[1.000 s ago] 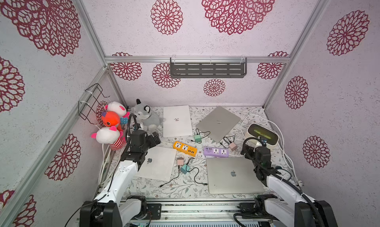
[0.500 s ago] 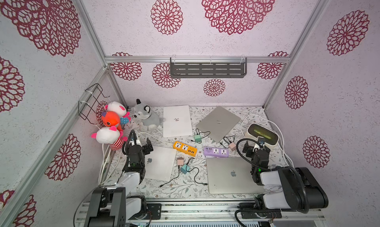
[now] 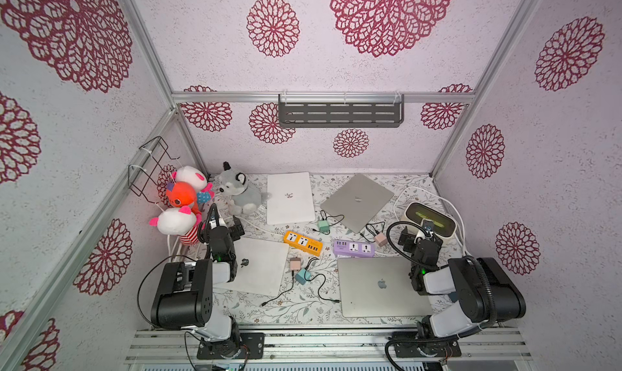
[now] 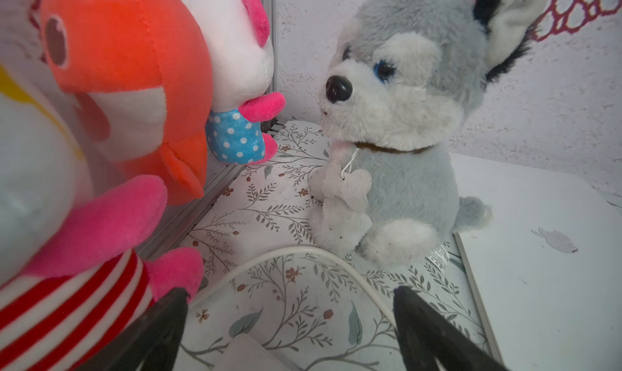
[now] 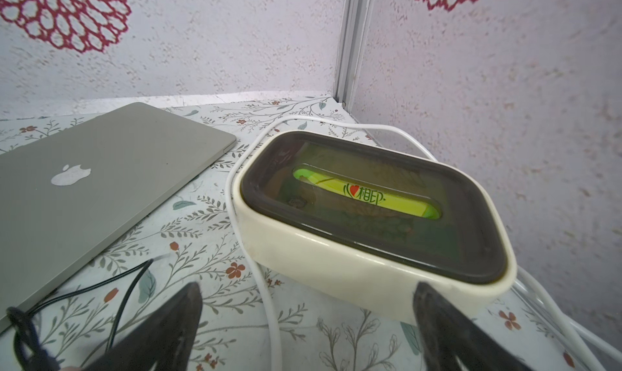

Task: Unplug the laptop charger
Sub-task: Reset both arms

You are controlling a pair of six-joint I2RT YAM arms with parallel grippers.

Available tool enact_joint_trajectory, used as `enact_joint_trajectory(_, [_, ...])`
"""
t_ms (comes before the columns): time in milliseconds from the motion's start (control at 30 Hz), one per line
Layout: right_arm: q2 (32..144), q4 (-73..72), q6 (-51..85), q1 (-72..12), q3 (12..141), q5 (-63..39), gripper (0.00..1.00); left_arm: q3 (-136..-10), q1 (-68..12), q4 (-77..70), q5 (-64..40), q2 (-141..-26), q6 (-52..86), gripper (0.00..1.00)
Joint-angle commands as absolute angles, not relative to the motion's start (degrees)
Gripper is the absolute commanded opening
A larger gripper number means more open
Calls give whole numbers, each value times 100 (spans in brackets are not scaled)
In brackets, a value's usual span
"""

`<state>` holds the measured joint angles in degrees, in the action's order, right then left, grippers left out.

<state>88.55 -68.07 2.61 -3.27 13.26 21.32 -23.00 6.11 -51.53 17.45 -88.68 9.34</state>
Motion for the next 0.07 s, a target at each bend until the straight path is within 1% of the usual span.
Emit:
enact_joint_trajectory(0, [8807, -7007, 306, -325, 1390, 2285, 99, -2315, 624, -5166, 1852, -8873, 949, 98])
enact_joint_trajectory(33, [8796, -7013, 312, -325, 1382, 2285, 99, -2263, 624, -5267, 1873, -8877, 957, 98])
